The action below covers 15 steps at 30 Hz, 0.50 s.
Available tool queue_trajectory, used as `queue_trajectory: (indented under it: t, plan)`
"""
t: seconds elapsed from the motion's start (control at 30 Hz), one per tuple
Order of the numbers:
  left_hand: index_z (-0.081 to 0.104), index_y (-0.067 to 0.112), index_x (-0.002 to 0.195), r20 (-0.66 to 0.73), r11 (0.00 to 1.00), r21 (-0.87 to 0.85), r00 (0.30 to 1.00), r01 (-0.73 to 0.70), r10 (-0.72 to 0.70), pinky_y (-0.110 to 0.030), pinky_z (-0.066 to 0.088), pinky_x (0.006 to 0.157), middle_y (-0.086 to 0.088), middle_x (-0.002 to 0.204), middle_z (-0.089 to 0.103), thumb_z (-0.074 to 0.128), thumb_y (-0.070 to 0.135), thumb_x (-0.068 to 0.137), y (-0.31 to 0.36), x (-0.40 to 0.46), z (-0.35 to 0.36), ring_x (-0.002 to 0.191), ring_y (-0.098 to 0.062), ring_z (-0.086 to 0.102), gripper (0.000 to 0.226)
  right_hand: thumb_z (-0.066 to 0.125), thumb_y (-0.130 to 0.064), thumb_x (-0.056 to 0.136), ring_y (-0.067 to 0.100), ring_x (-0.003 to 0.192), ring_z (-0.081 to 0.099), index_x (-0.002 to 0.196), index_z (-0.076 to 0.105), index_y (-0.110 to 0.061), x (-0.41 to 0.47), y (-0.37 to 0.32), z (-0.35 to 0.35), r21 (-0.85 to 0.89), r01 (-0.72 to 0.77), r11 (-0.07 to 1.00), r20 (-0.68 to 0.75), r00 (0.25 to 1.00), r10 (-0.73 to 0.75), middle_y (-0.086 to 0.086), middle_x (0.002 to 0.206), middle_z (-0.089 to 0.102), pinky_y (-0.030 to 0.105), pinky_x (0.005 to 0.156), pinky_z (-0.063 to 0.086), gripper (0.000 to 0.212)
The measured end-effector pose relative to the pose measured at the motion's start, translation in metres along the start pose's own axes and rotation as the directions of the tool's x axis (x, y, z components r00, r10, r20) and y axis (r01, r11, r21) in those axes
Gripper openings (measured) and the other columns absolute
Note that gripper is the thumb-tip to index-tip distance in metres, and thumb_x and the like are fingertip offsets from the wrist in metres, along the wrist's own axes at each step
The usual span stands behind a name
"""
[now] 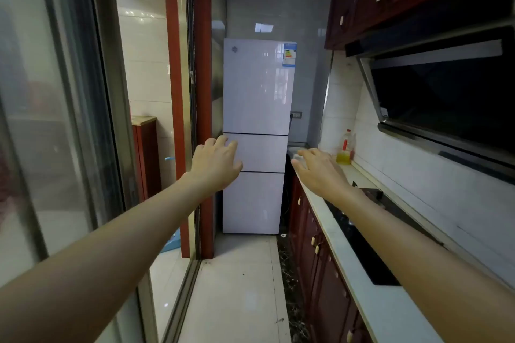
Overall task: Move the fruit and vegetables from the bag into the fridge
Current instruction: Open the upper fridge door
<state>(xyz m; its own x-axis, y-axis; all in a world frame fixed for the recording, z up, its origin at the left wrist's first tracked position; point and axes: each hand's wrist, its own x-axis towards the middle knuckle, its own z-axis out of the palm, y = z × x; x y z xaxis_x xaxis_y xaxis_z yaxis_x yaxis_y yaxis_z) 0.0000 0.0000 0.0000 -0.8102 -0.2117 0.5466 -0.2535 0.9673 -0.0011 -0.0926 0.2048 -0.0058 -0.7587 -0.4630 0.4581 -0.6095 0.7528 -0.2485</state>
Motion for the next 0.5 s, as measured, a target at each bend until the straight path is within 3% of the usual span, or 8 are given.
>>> queue_trajectory:
  t: [0.27, 0.5]
  plan:
    - [0.043, 0.014, 0.133, 0.028, 1.0, -0.016, 1.0, 0.011, -0.01, -0.041, 0.042, 0.096, -0.008, 0.139, 0.045, 0.041, 0.037, 0.094, -0.019, 0.013, 0.046, 0.122, -0.026, 0.046, 0.046, 0.031, -0.038, 0.099, 0.024, 0.13, 0.036, 0.137, 0.042, -0.015, 0.01, 0.01, 0.039, -0.012, -0.03, 0.999, 0.044, 0.999, 0.031, 0.004, 0.14, 0.044, 0.039, 0.1, 0.034, 0.046]
    - [0.042, 0.013, 0.134, 0.074, 1.0, 0.0, 0.997, 0.017, -0.017, -0.043, 0.044, 0.095, -0.009, 0.138, 0.044, 0.042, 0.035, 0.093, -0.008, 0.077, 0.116, 0.123, -0.029, 0.043, 0.047, 0.033, -0.037, 0.099, 0.024, 0.126, 0.039, 0.136, 0.042, -0.014, 0.071, 0.062, 0.088, -0.01, -0.036, 0.999, 0.046, 0.998, 0.036, 0.006, 0.135, 0.047, 0.038, 0.099, 0.035, 0.045]
